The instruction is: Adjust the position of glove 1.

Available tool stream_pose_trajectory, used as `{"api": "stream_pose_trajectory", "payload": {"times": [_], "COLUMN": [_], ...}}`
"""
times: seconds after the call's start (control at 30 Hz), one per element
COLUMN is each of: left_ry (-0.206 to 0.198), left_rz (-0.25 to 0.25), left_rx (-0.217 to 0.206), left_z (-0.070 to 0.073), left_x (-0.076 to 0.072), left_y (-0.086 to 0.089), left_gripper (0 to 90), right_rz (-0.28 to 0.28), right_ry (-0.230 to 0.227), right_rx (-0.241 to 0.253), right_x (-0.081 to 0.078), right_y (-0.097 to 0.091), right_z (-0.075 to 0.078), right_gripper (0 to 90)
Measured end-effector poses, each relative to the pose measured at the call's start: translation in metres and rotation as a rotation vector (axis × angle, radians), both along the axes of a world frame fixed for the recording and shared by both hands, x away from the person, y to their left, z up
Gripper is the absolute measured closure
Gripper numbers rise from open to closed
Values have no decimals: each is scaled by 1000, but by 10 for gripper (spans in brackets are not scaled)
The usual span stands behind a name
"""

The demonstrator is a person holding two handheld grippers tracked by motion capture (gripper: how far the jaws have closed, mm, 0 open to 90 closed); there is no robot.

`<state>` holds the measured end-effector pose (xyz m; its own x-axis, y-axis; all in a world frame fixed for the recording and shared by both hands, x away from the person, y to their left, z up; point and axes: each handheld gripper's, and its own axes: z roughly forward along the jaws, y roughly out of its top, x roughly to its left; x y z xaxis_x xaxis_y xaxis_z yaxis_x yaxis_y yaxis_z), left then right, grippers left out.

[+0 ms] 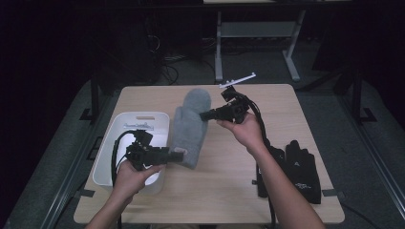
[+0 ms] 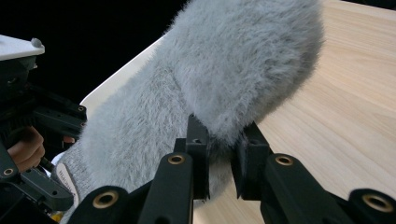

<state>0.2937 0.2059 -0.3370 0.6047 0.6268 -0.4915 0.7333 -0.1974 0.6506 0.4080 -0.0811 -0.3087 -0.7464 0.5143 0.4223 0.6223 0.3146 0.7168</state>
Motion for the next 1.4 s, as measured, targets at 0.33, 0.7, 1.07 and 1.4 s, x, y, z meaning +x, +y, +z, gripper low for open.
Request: {"api": "stream_pose_trajectory", "payload": {"times": [0.33, 0.7, 1.07, 1.4], "left_ry": [-9, -15, -5, 11], "left_rz": [34, 60, 99, 122], "left_rx": [-6, -6, 0, 3], "left_z": [4, 5, 2, -4], "left_x": [-3, -6, -11, -16], "left_y": [27, 55, 84, 104], "left_gripper": [452, 452, 451, 450], "right_rz": [30, 57, 84, 106], "right_ry": [-5, -13, 2, 10], "right_rx": [7, 4, 1, -7], "right_x": [6, 9, 14, 15], "right_y": [31, 63, 96, 122], "right_z": [7, 12, 9, 3], "right_gripper": [783, 783, 783, 783]}}
